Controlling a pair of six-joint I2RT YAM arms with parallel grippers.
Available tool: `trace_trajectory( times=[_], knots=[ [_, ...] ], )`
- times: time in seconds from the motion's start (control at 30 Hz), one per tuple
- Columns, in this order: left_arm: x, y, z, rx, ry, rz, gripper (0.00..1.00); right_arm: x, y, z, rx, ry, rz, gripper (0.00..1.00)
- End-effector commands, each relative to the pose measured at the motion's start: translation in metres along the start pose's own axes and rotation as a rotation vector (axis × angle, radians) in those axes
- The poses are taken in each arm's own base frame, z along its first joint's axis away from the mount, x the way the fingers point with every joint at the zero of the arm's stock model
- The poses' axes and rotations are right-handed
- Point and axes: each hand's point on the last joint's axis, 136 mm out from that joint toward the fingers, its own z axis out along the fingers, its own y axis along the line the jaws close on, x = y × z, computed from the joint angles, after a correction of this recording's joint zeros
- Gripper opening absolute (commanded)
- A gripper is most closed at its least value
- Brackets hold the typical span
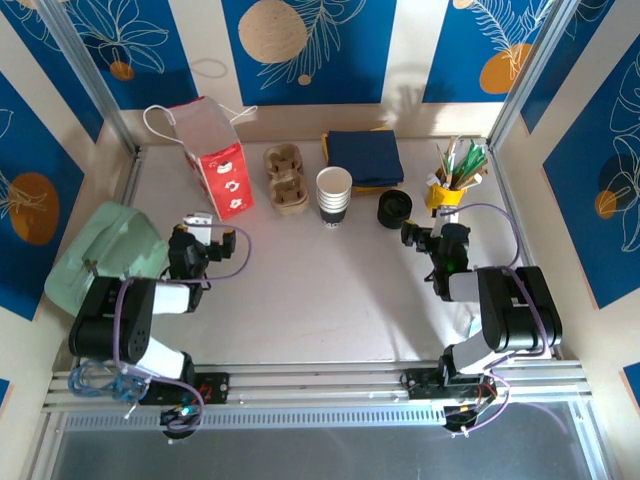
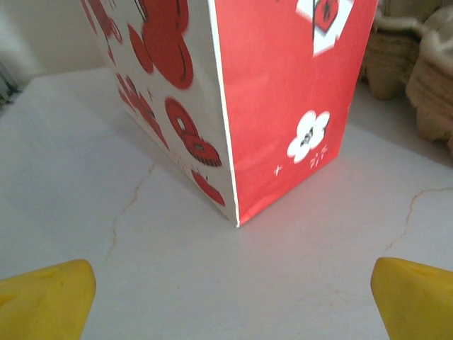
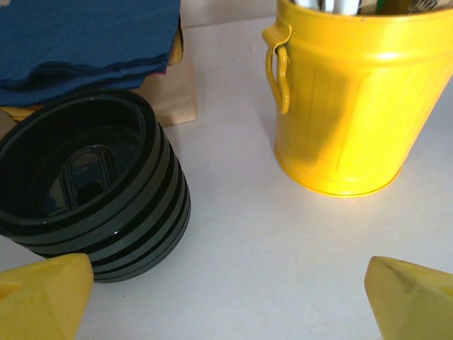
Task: Pack the takeout coffee
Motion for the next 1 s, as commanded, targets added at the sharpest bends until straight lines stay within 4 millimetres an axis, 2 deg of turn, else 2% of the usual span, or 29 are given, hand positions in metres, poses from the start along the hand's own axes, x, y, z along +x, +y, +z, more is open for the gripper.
trace_trajectory(
  times=[0.0,0.1,0.2,0.27,0.4,0.5,0.67,0.83,0.97],
  knots=[
    [-0.015,0.014,-0.015,-0.064,-0.023,-0.043,0.99,-0.017,-0.001,-0.013,-0.003,-0.102,0.01,0.99],
    [-0.025,0.018,-0.031,-0.084,-0.037,-0.07,0.99,-0.024,-0.001,-0.022,0.006,-0.118,0.012,0.99],
    [-0.042,0.02,-0.048,-0.114,-0.064,-0.091,0.99,-0.03,-0.008,-0.029,0.041,-0.014,0.074,0.99],
    [-0.052,0.02,-0.057,-0.124,-0.056,-0.116,0.99,-0.033,-0.012,-0.035,0.064,0.053,0.146,0.99],
    [-0.065,0.025,-0.077,-0.147,0.013,-0.222,0.99,-0.035,-0.016,-0.061,0.092,0.2,0.397,0.99],
    [-0.072,0.016,-0.09,-0.09,0.071,-0.291,1.0,-0.038,0.004,-0.083,0.009,0.34,0.545,0.99],
    [-0.079,0.01,-0.113,-0.071,0.218,-0.418,0.99,-0.053,0.042,-0.113,-0.16,0.418,0.546,0.99],
    [-0.09,-0.029,-0.13,0.134,0.375,-0.506,0.99,-0.067,0.074,-0.141,-0.273,0.505,0.551,0.98],
    [-0.103,-0.051,-0.143,0.271,0.41,-0.543,0.99,-0.077,0.091,-0.149,-0.27,0.549,0.529,0.96]
  ],
)
